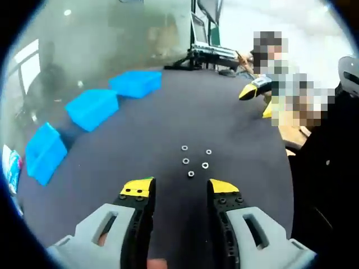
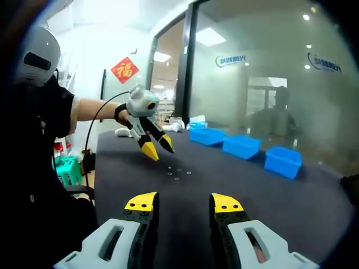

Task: Sort the screws, nuts, and washers into the corresponding bins

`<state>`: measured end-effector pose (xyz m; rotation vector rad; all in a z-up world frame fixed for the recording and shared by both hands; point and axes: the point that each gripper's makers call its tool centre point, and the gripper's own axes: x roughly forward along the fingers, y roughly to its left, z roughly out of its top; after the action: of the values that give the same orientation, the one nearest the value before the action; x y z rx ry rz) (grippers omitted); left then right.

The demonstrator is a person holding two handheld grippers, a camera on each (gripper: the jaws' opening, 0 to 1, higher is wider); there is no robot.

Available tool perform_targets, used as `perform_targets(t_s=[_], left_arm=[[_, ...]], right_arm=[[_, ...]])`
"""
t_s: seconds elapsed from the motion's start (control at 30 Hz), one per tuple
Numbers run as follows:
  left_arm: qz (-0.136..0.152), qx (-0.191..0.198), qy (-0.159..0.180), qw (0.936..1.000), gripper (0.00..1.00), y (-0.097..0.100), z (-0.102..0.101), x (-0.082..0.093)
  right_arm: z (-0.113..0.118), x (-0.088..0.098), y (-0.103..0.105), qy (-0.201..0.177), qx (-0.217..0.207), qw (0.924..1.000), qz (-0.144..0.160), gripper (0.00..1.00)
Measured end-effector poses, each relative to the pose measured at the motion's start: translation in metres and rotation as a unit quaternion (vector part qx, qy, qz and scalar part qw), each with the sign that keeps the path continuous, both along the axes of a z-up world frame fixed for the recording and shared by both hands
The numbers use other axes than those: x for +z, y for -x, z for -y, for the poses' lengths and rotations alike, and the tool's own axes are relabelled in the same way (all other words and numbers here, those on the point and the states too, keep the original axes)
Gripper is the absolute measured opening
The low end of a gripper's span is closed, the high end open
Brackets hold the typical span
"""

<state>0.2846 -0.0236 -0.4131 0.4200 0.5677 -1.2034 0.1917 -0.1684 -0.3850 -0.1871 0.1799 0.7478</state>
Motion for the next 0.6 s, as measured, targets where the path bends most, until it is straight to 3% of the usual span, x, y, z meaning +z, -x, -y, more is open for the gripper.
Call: perform_targets(t_s=[0.6], left_arm=[[-0.018, -0.021, -0.025, 0.9993, 0.23, 0.006, 0.022, -0.016]], right_arm=[[0.004, -0.003, 0.000, -0.006, -0.005, 1.0000, -0.001, 0.32]])
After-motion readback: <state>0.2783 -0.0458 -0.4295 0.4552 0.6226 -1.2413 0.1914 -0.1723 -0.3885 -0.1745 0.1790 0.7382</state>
